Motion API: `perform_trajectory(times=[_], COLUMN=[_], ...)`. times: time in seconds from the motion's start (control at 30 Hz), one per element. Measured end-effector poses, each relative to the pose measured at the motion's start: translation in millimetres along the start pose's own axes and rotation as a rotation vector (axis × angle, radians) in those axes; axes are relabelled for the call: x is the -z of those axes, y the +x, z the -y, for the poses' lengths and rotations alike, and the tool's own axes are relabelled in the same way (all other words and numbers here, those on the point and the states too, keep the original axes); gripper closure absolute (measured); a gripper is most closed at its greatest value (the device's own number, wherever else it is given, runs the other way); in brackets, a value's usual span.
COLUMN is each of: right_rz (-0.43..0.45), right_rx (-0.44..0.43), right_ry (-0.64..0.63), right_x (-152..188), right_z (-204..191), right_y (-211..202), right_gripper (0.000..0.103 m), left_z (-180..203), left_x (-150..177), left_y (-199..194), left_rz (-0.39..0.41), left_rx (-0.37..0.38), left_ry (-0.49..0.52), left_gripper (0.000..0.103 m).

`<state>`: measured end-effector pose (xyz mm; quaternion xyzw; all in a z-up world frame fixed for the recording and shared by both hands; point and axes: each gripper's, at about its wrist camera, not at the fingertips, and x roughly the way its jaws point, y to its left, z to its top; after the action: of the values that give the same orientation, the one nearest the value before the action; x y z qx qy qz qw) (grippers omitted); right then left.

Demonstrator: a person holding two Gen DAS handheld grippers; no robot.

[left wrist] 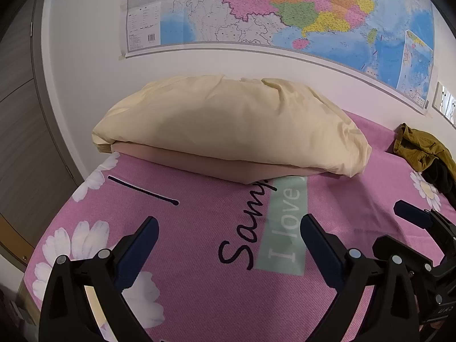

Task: Fold large clothes

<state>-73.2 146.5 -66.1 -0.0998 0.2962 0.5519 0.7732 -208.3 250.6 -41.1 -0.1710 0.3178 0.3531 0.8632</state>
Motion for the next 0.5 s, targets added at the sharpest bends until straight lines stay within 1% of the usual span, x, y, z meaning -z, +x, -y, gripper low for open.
perform_trajectory(times=[0.5], right_rz=[-0.002], right_rx=[-0.001], right_ry=[0.000], right_x=[0.3], right_z=[-0.6], right_y=[0.0], right_gripper=[0.006], left_z=[1.8], left_x=[-0.3], left_y=[-0.6], left_rz=[0.003], left_rx=[-0.003], left_ry=[0.002], left_gripper=[0.007])
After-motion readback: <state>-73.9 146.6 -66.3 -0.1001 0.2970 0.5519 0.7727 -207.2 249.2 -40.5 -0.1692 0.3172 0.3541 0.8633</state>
